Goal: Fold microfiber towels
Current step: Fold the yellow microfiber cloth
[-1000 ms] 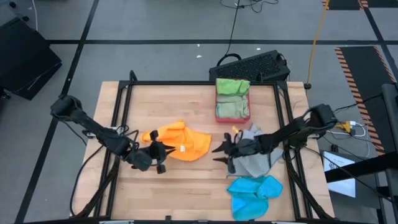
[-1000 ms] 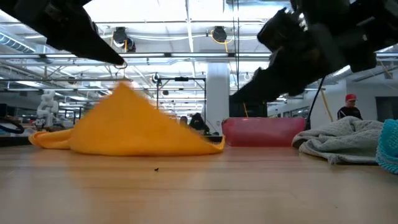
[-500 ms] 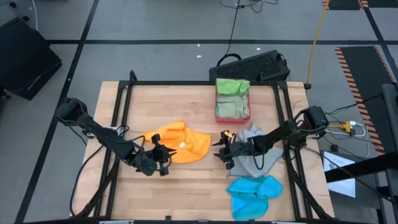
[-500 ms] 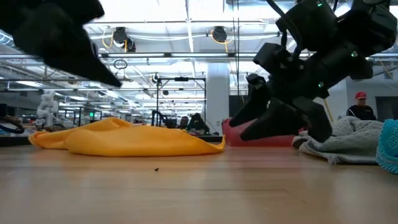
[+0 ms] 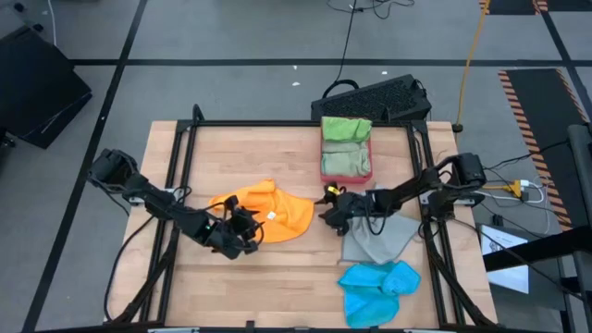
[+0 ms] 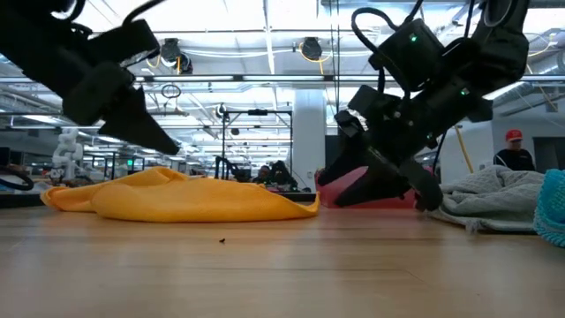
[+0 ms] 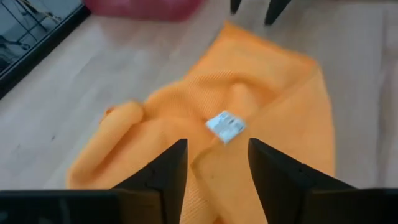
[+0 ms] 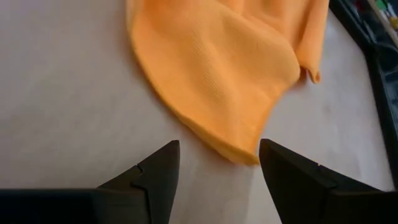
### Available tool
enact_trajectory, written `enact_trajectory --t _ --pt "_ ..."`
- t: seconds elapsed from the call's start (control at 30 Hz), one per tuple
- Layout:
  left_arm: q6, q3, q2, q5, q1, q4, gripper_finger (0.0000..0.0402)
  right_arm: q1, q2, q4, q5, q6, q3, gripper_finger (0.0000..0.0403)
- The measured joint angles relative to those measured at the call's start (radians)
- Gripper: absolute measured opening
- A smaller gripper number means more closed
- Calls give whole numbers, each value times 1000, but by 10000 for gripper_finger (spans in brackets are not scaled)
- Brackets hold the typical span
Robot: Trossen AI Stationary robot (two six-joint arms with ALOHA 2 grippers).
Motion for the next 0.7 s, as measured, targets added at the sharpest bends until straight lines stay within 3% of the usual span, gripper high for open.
enact_trajectory --t 0.17,0.43,0.57,0.7 --pt "-10 -28 0 78 42 -10 175 -16 34 45 -22 -49 0 182" --pt "33 -119 0 157 76 180 172 -16 106 161 -28 -60 3 121" --pt "115 -129 0 191 64 270 140 -16 107 157 -50 -57 3 68" --pt "196 -129 0 213 48 330 77 -16 108 151 -77 -43 2 9"
